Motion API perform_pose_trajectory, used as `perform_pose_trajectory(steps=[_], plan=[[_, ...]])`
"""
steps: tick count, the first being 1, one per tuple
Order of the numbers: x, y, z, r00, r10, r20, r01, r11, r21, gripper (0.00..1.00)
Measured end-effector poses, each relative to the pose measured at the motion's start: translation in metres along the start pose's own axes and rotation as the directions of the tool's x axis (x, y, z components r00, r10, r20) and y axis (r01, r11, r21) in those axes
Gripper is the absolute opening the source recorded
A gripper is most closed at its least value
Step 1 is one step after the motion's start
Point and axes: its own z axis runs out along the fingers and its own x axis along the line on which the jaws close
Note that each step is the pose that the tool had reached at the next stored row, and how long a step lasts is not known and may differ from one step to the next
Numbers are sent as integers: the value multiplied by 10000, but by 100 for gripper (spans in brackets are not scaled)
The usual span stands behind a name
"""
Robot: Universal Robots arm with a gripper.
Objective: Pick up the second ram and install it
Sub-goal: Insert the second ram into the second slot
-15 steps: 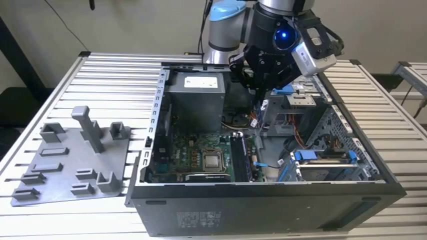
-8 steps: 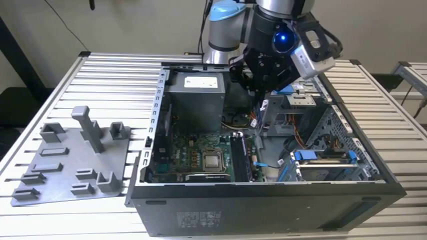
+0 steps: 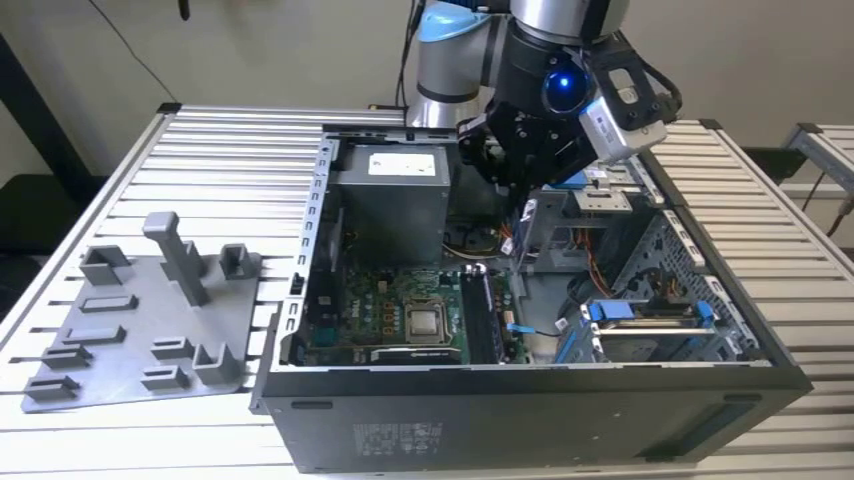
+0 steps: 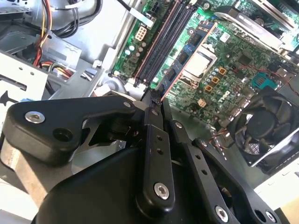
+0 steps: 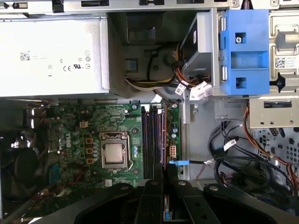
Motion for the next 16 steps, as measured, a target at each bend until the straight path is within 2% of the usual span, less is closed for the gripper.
perform_pose_trajectory(steps=[11, 16], plan=[[17, -4, 95, 10000, -69, 45, 69, 10000, -1, 14], [35, -7, 156, 9997, -132, 183, 132, 9999, -8, 14]])
